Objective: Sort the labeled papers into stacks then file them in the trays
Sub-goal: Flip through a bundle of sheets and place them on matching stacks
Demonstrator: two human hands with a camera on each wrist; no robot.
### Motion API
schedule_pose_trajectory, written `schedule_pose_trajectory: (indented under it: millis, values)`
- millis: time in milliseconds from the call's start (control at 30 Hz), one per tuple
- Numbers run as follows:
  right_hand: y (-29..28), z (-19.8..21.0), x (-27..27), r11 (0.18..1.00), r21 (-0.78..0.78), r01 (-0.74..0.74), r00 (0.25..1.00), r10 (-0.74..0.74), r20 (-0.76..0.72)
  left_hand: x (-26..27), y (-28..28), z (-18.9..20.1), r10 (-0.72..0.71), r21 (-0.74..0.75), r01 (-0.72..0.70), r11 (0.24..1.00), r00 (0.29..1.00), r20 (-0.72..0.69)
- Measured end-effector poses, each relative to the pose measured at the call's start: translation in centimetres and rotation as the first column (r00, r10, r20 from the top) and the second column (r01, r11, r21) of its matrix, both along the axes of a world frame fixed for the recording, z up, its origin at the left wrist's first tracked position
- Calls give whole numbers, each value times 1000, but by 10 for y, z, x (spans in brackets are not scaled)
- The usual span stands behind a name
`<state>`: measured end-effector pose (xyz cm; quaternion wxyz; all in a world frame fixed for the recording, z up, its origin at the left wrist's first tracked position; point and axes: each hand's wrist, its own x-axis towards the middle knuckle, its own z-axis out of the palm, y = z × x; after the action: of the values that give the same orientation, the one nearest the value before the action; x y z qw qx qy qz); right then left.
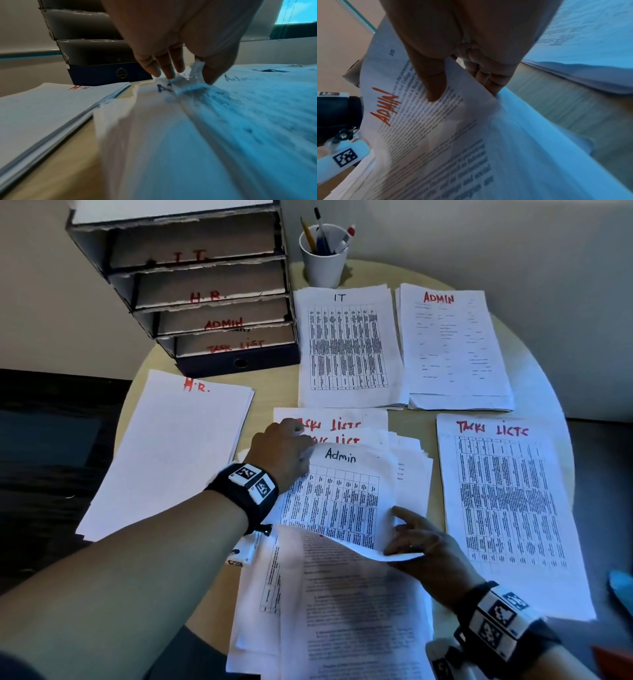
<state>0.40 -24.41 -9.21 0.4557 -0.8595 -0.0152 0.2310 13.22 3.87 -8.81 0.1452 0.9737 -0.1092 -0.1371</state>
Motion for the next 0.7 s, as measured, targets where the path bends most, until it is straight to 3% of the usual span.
schedule_pose_trajectory:
  millis: [100, 200, 267, 333, 467, 567, 600, 633, 667, 700]
  values:
    - [-3, 0, 0, 999, 33, 35, 999, -35, -4, -9, 6, 2, -54, -148, 68, 987, 994, 95]
    - [-6, 0, -4, 973, 98, 210, 974, -216, 61, -26, 9, 28, -9, -468, -16, 884, 999, -50]
    - [-7, 0, -8, 904, 224, 365, 920, -386, 61, -42, 14, 50, -40, -584, -68, 809, 985, -170]
    - [-7, 3, -9, 838, 335, 431, 891, -455, -10, -55, 20, 66, -99, -627, -115, 771, 950, -297]
    - [-4, 12, -6, 842, 377, 385, 915, -401, -39, -60, 25, 80, -145, -667, -322, 672, 826, -545]
    - [-3, 15, -1, 808, 393, 440, 891, -446, -79, -43, 22, 72, 98, -654, -553, 516, 797, -596]
    - [-4, 13, -1, 787, 427, 445, 887, -453, -89, -34, 24, 61, 222, -603, -551, 577, 816, -534]
    - [-3, 12, -1, 775, 456, 438, 890, -444, -102, -25, 25, 52, 272, -500, -465, 731, 870, -411]
    - [-4, 11, -3, 767, 475, 430, 894, -434, -109, -18, 27, 40, 214, -348, -316, 882, 929, -301]
    - [-5, 9, -5, 757, 487, 435, 892, -437, -117, -14, 27, 32, 98, -190, -149, 970, 962, -256]
